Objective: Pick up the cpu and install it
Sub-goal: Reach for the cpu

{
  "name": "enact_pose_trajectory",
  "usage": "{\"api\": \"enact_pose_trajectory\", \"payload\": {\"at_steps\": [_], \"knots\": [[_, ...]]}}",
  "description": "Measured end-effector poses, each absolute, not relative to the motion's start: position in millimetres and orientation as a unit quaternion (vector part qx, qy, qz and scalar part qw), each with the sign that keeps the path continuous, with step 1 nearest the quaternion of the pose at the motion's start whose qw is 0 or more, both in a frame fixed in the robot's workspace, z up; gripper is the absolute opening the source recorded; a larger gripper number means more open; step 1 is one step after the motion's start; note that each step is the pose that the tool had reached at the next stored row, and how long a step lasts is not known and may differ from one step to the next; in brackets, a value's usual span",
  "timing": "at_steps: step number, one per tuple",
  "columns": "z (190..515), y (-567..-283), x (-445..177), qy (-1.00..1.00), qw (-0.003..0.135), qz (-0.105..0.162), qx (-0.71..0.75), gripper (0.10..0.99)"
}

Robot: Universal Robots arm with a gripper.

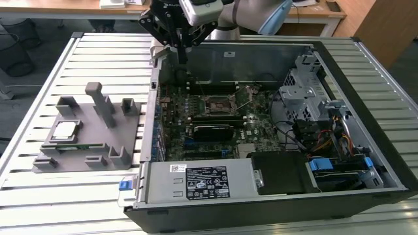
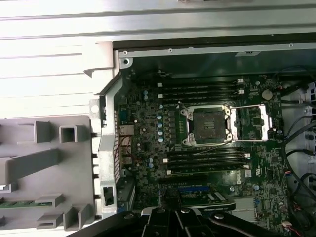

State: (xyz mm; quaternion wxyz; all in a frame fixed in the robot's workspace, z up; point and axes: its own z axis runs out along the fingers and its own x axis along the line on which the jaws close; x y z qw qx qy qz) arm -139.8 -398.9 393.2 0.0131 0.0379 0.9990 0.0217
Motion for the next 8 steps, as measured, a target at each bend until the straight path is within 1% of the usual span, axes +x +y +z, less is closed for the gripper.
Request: {"api": "enact_pose_trajectory", "payload": {"at_steps": [8], "knots": [[393.0,-398.9,-147.0,0.999,0.013,0.022,0.038,0.106]]}}
